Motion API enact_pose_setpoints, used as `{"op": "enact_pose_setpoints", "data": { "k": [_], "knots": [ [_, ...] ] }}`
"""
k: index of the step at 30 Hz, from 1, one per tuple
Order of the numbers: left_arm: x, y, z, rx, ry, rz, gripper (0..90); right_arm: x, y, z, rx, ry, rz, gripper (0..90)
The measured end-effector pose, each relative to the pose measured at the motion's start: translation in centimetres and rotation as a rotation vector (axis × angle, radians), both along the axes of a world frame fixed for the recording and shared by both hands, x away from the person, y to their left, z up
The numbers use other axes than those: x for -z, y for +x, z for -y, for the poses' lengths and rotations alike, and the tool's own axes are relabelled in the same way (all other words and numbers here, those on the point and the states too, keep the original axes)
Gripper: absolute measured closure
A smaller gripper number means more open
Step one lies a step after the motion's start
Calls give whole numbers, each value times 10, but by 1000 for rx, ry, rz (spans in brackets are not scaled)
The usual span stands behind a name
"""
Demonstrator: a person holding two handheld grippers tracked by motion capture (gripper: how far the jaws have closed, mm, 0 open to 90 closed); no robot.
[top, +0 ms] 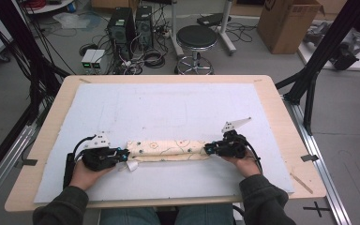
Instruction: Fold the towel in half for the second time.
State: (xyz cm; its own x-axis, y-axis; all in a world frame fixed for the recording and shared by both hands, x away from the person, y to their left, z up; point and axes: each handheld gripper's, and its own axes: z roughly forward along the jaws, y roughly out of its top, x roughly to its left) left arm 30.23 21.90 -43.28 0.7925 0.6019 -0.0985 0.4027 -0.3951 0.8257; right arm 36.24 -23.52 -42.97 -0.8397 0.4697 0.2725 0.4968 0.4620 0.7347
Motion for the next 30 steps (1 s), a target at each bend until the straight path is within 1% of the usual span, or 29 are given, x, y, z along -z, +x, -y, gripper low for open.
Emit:
{"op": "enact_pose_setpoints", "data": {
  "k": [2,3,4,6,7,8,9,10,12,14,15,17,18,19,20,21,23,24,25,26,27,28,30],
  "knots": [
    [0,-2,1,12,-1,-6,791,1,-1,2,6,-2,-4,754],
    [1,-3,1,19,-1,-9,785,1,-2,2,6,6,-12,744],
    [1,-4,0,26,0,-12,773,1,-2,3,4,10,-7,728],
    [0,-5,-1,27,-7,-14,749,1,-4,3,0,19,-17,694],
    [-1,-6,-1,26,-16,-16,730,0,-5,4,-4,26,-14,667],
    [-2,-6,-2,28,-27,-18,693,-1,-6,4,-3,31,-13,631],
    [-4,-6,-4,32,-37,-12,660,-3,-7,6,0,43,-13,620],
    [-6,-7,-5,26,-49,-6,651,-5,-7,7,-5,59,-11,607],
    [-11,-8,-7,16,-73,2,600,-10,-10,9,5,74,2,582],
    [-15,-7,-8,11,-104,9,567,-15,-10,9,3,97,16,582],
    [-18,-5,-7,12,-109,11,556,-17,-11,8,2,99,16,584],
    [-22,-3,-2,10,-117,20,553,-20,-9,4,-9,100,21,601],
    [-24,-1,1,9,-125,26,555,-21,-8,-1,-13,97,22,614],
    [-26,1,5,10,-128,28,574,-22,-7,-6,-22,91,22,642],
    [-27,4,10,7,-121,30,618,-23,-6,-11,-28,85,25,667],
    [-28,7,15,-2,-104,27,653,-24,-5,-16,-31,74,24,683],
    [-27,15,28,-3,-72,16,758,-24,0,-28,-56,58,21,766],
    [-27,19,34,-8,-51,12,780,-24,2,-35,-65,44,24,781],
    [-26,23,39,-4,-45,6,796,-25,3,-42,-68,25,23,797],
    [-25,25,44,0,-43,-1,814,-25,5,-49,-79,20,22,812],
    [-23,28,49,6,-30,-5,817,-24,7,-55,-86,14,24,815],
    [-21,30,52,12,-12,-8,826,-23,8,-60,-88,6,17,817],
    [-17,31,57,34,9,-31,838,-20,12,-69,-106,-5,9,825]
  ]
}}
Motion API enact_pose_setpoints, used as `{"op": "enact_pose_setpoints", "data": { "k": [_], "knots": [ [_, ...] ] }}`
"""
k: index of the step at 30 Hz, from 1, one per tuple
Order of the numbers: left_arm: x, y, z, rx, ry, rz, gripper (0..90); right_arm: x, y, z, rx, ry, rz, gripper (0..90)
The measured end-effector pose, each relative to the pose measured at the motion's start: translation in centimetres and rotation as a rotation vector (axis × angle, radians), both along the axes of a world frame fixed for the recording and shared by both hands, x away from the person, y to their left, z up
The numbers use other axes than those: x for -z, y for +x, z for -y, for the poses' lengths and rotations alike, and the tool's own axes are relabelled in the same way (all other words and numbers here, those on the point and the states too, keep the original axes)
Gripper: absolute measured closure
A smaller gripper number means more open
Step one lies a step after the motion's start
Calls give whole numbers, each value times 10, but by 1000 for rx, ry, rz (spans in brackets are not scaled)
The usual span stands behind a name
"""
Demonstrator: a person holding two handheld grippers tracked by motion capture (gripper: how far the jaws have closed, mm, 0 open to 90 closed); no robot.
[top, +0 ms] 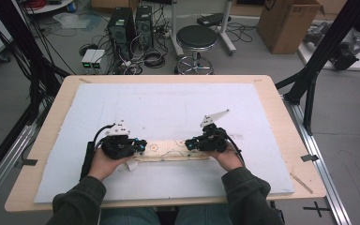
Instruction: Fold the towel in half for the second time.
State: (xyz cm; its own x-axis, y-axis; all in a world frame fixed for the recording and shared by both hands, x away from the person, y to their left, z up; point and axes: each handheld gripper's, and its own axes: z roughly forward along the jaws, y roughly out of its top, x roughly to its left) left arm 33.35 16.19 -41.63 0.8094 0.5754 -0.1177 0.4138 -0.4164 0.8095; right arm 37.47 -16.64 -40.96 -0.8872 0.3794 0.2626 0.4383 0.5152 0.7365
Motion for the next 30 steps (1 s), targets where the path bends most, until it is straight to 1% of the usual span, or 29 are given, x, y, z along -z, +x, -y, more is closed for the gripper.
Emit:
{"op": "enact_pose_setpoints", "data": {
  "k": [1,2,3,6,7,8,9,10,11,12,13,14,16,18,20,21,22,24,25,27,28,29,30],
  "knots": [
    [2,-1,2,12,10,-6,840,2,1,-4,-2,-12,-11,826],
    [5,-2,2,28,4,-15,840,4,2,-6,-15,-23,-11,826],
    [7,-3,3,46,13,-24,840,6,2,-9,-33,-31,-25,825],
    [12,-7,1,69,52,-37,840,11,-2,-15,-80,-77,-27,825],
    [13,-8,0,73,60,-46,843,12,-4,-16,-92,-83,-30,825],
    [14,-9,0,75,79,-47,842,14,-5,-16,-99,-97,-30,825],
    [14,-10,-1,80,86,-48,842,15,-6,-15,-98,-106,-28,825],
    [14,-11,-2,78,84,-51,843,17,-6,-15,-100,-112,-32,825],
    [14,-11,-3,77,93,-46,843,19,-7,-14,-104,-120,-31,826],
    [14,-12,-4,68,98,-48,843,20,-8,-13,-98,-125,-29,825],
    [15,-12,-5,73,118,-47,843,21,-9,-12,-96,-124,-26,826],
    [16,-13,-5,72,127,-51,843,22,-10,-10,-94,-125,-23,826],
    [17,-14,-7,68,115,-45,842,24,-11,-6,-88,-119,-20,826],
    [20,-15,-9,60,86,-47,840,25,-12,-1,-77,-108,-14,825],
    [19,-15,-10,63,73,-40,831,24,-12,1,-76,-100,-12,815],
    [16,-16,-10,67,49,-34,823,22,-13,1,-75,-98,1,805],
    [14,-16,-10,68,29,-25,822,20,-14,0,-74,-84,12,798],
    [6,-16,-7,79,-31,11,823,15,-14,-3,-74,-56,31,786],
    [4,-15,-5,74,-42,17,823,13,-14,-6,-74,-55,37,778],
    [1,-12,1,79,-12,33,822,10,-13,-11,-82,-55,55,766],
    [2,-11,3,75,-10,28,822,9,-12,-14,-85,-55,66,761],
    [3,-9,3,78,6,27,818,9,-12,-15,-87,-60,64,755],
    [5,-8,3,70,17,22,818,10,-11,-16,-93,-64,74,747]
  ]
}}
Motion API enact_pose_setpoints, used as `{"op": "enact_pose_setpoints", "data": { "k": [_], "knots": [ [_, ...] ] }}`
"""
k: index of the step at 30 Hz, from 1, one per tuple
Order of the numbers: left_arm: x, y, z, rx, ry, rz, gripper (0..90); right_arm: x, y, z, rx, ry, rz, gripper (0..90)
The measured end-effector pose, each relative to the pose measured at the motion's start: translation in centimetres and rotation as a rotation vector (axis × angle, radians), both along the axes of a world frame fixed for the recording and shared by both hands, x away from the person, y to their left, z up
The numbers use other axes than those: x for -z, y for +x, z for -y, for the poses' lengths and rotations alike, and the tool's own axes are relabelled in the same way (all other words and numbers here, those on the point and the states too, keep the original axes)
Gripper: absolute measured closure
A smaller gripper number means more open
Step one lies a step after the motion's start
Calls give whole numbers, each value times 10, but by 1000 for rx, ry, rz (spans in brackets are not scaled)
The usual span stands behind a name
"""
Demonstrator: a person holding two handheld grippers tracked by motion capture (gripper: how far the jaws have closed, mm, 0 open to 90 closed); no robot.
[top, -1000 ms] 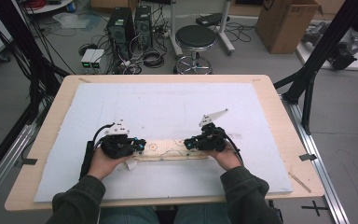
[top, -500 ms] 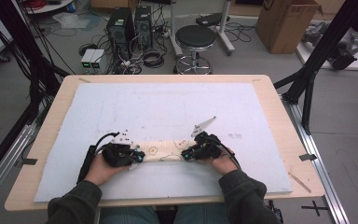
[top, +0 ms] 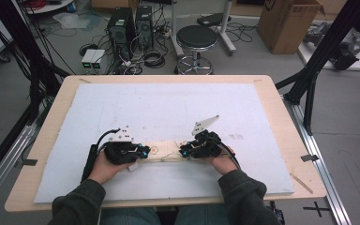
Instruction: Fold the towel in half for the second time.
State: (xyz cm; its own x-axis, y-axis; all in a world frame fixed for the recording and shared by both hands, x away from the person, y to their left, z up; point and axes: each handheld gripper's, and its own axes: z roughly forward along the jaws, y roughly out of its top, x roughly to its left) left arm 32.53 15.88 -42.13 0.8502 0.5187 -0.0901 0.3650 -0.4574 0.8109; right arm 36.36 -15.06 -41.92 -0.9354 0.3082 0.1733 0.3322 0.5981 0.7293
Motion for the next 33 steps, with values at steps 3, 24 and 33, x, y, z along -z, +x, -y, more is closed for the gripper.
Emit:
{"op": "enact_pose_setpoints", "data": {
  "k": [3,24,33],
  "knots": [
    [4,1,-4,-11,34,12,816,3,0,2,-2,-44,11,739],
    [11,-4,-35,-33,128,-3,772,11,-5,53,72,-68,42,719],
    [16,-9,-41,-52,91,-2,721,14,-9,67,90,-60,47,694]
  ]
}}
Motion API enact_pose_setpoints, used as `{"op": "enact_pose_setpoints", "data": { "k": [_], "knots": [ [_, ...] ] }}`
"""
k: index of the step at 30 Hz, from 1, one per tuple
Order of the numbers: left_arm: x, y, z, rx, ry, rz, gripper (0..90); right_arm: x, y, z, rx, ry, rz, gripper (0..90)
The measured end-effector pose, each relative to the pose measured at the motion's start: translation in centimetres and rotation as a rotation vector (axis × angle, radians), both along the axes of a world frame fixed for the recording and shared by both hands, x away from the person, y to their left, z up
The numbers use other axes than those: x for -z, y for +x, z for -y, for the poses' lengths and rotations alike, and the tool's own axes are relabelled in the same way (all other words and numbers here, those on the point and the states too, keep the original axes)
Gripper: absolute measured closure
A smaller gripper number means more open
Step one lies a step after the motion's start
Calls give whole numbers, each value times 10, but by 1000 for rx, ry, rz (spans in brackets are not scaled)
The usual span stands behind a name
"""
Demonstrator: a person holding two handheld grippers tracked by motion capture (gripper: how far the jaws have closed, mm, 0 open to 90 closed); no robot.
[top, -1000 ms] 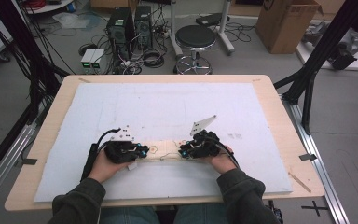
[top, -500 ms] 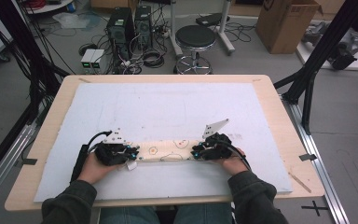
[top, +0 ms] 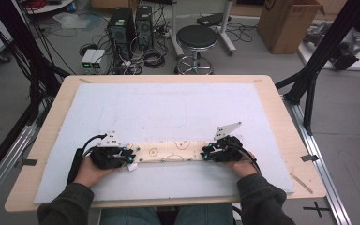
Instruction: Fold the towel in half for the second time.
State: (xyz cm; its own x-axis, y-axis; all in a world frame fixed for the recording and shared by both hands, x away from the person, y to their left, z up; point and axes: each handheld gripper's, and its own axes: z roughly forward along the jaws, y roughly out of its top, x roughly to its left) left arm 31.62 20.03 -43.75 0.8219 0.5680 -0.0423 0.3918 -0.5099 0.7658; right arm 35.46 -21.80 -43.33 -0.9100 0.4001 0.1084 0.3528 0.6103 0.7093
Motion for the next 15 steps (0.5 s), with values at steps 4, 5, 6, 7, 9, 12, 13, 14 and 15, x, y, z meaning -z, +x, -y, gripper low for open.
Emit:
{"op": "enact_pose_setpoints", "data": {
  "k": [4,5,6,7,9,12,13,14,15],
  "knots": [
    [1,0,0,-1,-1,8,714,3,-1,1,-2,1,10,683],
    [2,0,0,-1,0,8,711,4,-1,1,-2,1,9,680],
    [2,0,0,1,4,9,710,4,-1,1,-1,-1,14,678],
    [1,0,0,0,4,9,709,4,-1,0,0,-1,13,673],
    [0,-1,-1,-7,0,14,688,4,-1,0,0,4,10,658],
    [-5,-1,-6,-8,-50,30,637,1,-1,0,-1,42,21,605],
    [-6,-1,-8,-14,-63,37,625,-1,-1,1,1,65,36,590],
    [-6,0,-9,-21,-76,39,611,-2,0,2,6,77,44,572],
    [-6,1,-10,-22,-81,33,598,-3,2,3,17,82,54,552]
  ]
}}
